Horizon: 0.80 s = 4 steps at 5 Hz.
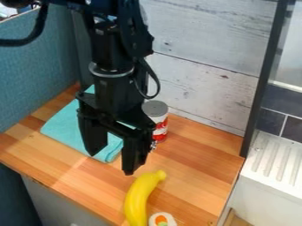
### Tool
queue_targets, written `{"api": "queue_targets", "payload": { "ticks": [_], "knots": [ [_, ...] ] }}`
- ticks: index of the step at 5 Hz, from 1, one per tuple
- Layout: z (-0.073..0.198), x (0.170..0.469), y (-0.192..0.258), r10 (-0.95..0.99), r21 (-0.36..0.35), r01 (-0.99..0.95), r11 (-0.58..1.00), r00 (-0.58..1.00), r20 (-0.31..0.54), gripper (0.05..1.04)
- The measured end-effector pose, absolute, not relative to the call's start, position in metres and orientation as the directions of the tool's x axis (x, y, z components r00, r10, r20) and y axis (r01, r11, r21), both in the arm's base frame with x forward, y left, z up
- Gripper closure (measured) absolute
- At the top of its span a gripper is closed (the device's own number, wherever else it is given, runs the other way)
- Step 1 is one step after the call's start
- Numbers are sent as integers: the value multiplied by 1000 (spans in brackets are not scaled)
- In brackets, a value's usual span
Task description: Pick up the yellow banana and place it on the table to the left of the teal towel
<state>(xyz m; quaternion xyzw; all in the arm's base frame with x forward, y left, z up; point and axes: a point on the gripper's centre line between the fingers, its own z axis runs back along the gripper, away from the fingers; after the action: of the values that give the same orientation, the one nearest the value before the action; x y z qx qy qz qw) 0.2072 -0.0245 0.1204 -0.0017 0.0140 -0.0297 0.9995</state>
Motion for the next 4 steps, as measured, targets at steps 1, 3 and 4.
{"api": "queue_targets", "payload": {
  "ticks": [1,3,4],
  "knots": [
    [115,205,-25,-53,-3,53,999,997,-48,83],
    [79,228,-29,-7,-10,6,1000,998,-61,83],
    [57,236,-33,-14,-23,12,1000,995,-101,83]
  ]
}}
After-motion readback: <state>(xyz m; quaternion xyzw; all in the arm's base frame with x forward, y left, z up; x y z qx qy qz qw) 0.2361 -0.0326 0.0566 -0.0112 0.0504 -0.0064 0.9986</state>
